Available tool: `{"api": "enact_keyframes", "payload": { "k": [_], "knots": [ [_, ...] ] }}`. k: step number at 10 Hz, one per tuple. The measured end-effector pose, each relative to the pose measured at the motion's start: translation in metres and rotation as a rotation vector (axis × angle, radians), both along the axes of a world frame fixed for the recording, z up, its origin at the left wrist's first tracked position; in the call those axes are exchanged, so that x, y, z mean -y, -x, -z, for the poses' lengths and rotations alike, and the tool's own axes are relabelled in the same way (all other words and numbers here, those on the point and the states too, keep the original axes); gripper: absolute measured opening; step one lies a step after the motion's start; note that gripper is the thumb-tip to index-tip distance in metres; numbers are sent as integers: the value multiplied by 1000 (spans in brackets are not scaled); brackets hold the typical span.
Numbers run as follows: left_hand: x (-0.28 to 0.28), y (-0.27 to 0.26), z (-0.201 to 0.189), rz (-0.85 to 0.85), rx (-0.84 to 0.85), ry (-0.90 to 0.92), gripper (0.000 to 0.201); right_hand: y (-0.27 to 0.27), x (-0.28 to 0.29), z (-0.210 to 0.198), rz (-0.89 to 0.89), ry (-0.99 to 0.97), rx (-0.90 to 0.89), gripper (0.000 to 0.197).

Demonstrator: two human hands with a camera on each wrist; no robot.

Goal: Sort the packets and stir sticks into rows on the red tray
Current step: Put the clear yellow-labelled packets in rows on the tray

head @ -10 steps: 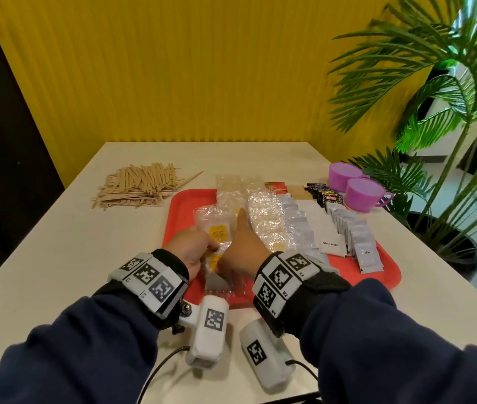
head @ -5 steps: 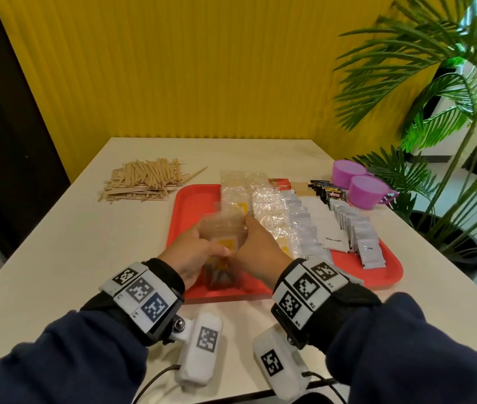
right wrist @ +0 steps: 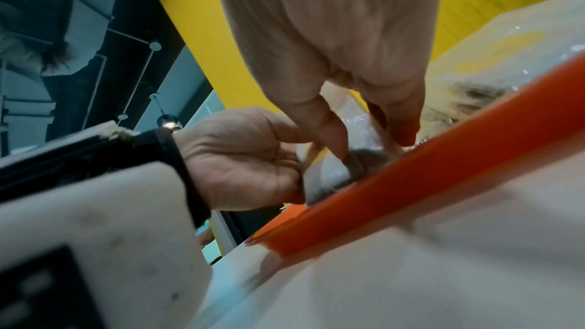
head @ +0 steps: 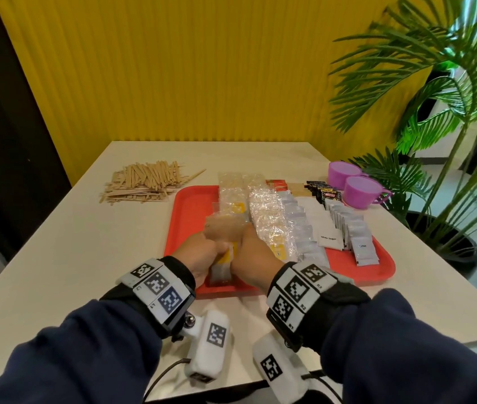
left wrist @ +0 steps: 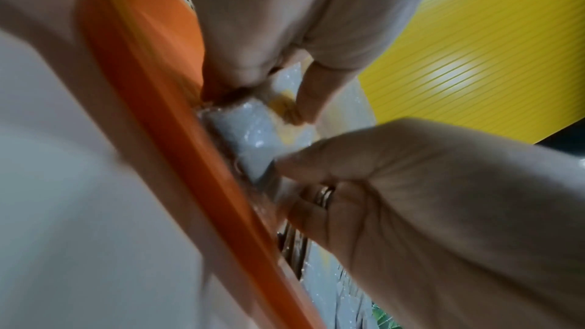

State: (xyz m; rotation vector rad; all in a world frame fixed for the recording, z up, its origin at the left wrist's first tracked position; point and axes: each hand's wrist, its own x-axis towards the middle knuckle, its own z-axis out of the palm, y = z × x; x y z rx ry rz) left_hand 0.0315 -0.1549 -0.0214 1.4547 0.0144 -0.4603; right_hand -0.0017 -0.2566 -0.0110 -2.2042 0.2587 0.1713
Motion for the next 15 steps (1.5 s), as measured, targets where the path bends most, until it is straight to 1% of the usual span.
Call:
{"api": "enact_keyframes", "payload": {
  "k": [1,2,3,4,5,6,7,8,9,10,11,12,13,14,15],
  "knots": [
    [9,-12,4,-83,-39,-58,24,-5,3,-5,6,26,8,93],
    [16,-26,5,-128,-53,-104,26,-1,6,-10,-23,120,89,103],
    [19,-26,-3,-106,-60,-208,27,8,7,-16,-78,276,115,105],
    [20,-27,-5,-74,-33,-296,29,11,10,-18,-131,327,80,98],
    [21,-28,-7,-50,-5,-325,28,13,16,-20,-131,395,102,73],
    [20,-30,-6,-67,-9,-353,27,17,19,-22,-254,490,88,47],
    [22,-31,-7,-81,-68,-316,14,21,14,-22,-426,594,111,31],
    [22,-32,-8,-133,-154,-159,4,20,10,-20,-517,628,133,28],
    [18,-33,-14,-153,-221,56,26,20,6,-23,-586,616,119,26],
    [14,-35,-19,-67,-231,105,45,18,4,-29,-638,672,111,21],
    [15,-35,-22,21,-225,93,57,11,8,-33,-632,715,69,20],
    [15,-35,-24,79,-220,79,53,7,14,-33,-610,707,53,16],
    [15,-42,-21,77,-218,99,67,4,16,-31,-594,709,57,16],
    [15,-44,-23,66,-213,116,64,1,16,-31,-578,739,68,20],
    [16,-46,-24,58,-180,124,49,-4,15,-31,-549,731,58,24]
  ]
}}
